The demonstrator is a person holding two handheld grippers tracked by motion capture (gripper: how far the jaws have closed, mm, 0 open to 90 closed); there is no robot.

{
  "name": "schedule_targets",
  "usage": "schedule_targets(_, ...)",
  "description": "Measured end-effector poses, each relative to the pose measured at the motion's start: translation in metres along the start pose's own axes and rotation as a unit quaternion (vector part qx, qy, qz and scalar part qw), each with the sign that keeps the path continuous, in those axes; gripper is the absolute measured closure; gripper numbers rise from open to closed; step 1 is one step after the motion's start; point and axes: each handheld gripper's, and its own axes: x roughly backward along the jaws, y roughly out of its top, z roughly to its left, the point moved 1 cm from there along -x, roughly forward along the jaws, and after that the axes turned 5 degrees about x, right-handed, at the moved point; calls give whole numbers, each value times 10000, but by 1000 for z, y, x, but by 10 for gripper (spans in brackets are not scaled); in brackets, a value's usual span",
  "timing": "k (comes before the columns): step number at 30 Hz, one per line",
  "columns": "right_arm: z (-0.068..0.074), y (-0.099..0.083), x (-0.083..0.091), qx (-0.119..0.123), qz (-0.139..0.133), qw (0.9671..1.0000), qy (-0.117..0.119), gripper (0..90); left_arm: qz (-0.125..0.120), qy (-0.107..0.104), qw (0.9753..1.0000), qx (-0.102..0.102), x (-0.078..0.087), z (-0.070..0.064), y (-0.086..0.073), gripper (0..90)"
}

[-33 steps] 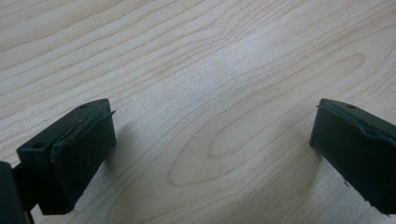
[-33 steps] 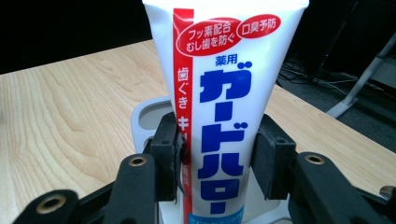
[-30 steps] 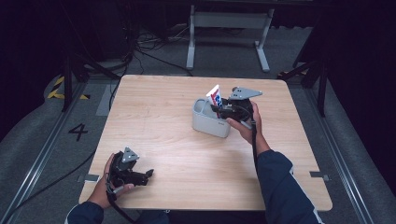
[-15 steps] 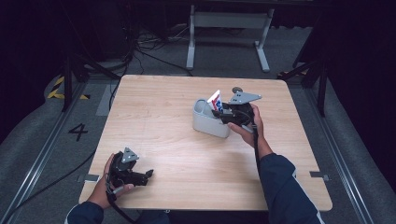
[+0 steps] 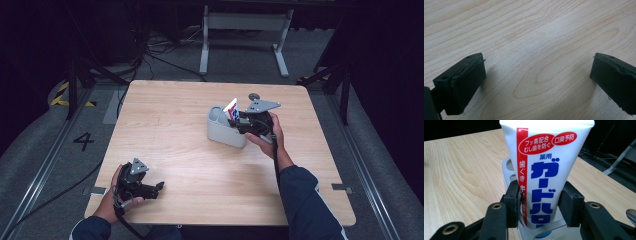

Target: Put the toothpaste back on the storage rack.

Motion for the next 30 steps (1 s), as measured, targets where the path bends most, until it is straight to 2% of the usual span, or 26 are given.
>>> schedule_targets(6, 0, -2, 0, 2, 44, 10000, 22, 565, -1, 5, 10000, -3, 0, 0, 0, 7)
schedule_targets(10, -1, -5, 1, -114, -57, 9999, 67, 555, -12, 10, 10000, -5, 0, 0, 0, 7)
schedule_targets(17, -1, -6, 3, -137, -136, 9998, 80, 536, 3, 8, 10000, 1, 0, 0, 0, 7)
schedule_targets(20, -1, -6, 5, -171, -218, 9996, 102, 525, -1, -9, 10000, 15, 0, 0, 0, 7)
schedule_targets(23, -2, -5, 9, -265, -443, 9986, 150, 538, 14, -12, 10000, 18, 0, 0, 0, 7)
schedule_targets(27, -2, -4, 10, -202, -382, 9990, 85, 539, -5, 3, 10000, 5, 0, 0, 0, 8)
schedule_targets(30, -2, -5, 11, -243, -404, 9988, 94, 540, -11, 7, 10000, -12, 0, 0, 0, 8)
